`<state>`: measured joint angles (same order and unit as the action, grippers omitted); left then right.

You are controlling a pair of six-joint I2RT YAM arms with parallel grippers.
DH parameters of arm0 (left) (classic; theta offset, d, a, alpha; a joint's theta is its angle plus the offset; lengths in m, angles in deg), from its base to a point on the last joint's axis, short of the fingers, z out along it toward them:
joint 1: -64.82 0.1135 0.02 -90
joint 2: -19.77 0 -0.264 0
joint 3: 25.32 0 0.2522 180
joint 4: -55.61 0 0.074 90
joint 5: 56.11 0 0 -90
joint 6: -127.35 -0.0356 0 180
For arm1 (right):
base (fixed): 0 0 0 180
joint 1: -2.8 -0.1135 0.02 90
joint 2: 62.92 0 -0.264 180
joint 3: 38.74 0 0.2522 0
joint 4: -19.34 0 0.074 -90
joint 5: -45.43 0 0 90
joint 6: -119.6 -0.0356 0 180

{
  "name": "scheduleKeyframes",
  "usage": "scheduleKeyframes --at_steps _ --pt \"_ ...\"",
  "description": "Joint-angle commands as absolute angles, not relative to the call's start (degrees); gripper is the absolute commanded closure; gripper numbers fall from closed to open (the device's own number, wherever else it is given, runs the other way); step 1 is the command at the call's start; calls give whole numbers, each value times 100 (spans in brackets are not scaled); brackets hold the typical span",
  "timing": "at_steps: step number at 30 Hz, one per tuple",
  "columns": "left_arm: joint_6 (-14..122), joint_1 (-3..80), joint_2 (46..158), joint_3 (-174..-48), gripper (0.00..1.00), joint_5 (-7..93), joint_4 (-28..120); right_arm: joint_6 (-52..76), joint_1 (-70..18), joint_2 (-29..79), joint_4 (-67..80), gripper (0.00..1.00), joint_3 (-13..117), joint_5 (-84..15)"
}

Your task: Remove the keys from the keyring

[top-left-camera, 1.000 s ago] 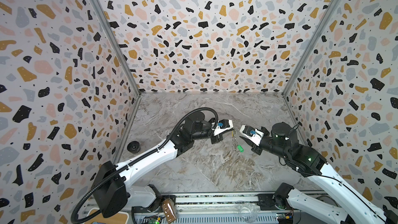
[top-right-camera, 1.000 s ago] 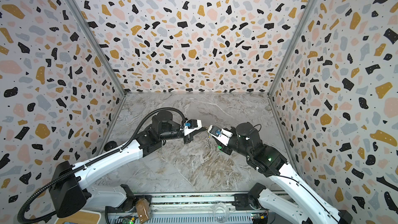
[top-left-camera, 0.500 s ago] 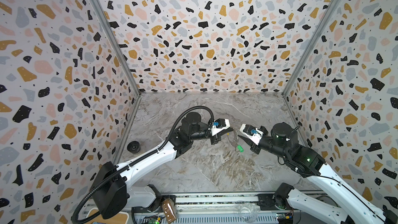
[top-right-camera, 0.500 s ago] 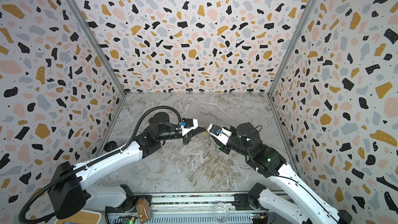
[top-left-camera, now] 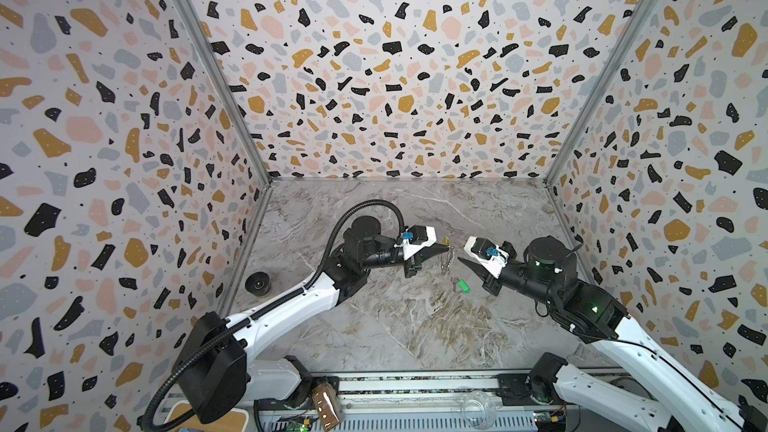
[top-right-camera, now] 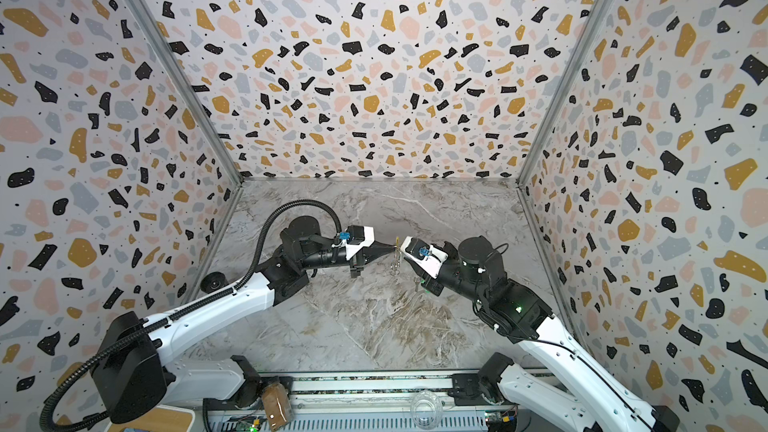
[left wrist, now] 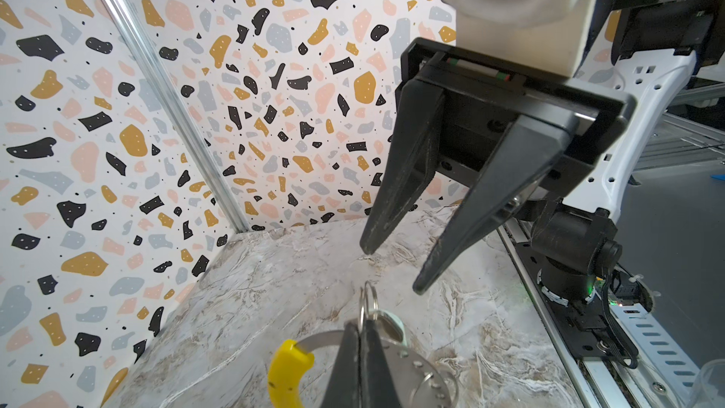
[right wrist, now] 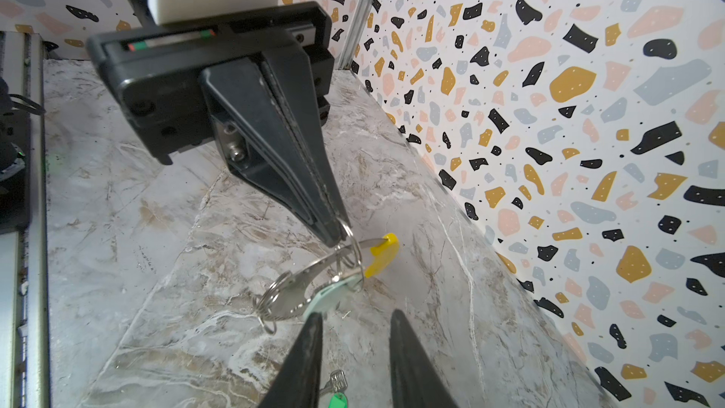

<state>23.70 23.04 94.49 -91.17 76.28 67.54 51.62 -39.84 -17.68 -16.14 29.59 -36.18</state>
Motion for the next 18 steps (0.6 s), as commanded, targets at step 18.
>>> scheduleKeyframes --at_steps 18 --pt "2231 2351 9271 -9086 100 8079 7080 5096 -3889 -1704 -1611 76 3390 -2723"
